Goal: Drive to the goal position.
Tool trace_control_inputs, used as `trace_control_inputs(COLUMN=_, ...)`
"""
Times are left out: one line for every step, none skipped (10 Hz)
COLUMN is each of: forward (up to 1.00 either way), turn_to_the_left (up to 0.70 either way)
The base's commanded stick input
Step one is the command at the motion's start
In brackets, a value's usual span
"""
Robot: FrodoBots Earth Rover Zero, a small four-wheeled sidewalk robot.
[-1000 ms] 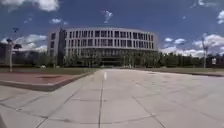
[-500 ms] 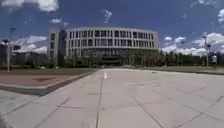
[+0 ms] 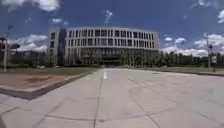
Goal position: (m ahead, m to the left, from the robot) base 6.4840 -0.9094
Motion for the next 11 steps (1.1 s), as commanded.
trace_control_inputs(forward=0.70, turn_to_the_left=0.27)
trace_control_inputs(forward=0.70, turn_to_the_left=0.33)
trace_control_inputs(forward=0.70, turn_to_the_left=0.05)
trace_control_inputs(forward=0.70, turn_to_the_left=0.02)
trace_control_inputs(forward=0.70, turn_to_the_left=0.00)
trace_control_inputs(forward=0.70, turn_to_the_left=0.00)
trace_control_inputs(forward=0.70, turn_to_the_left=0.00)
trace_control_inputs(forward=0.70, turn_to_the_left=0.00)
trace_control_inputs(forward=0.70, turn_to_the_left=0.00)
trace_control_inputs(forward=0.70, turn_to_the_left=0.00)
trace_control_inputs(forward=0.70, turn_to_the_left=0.00)
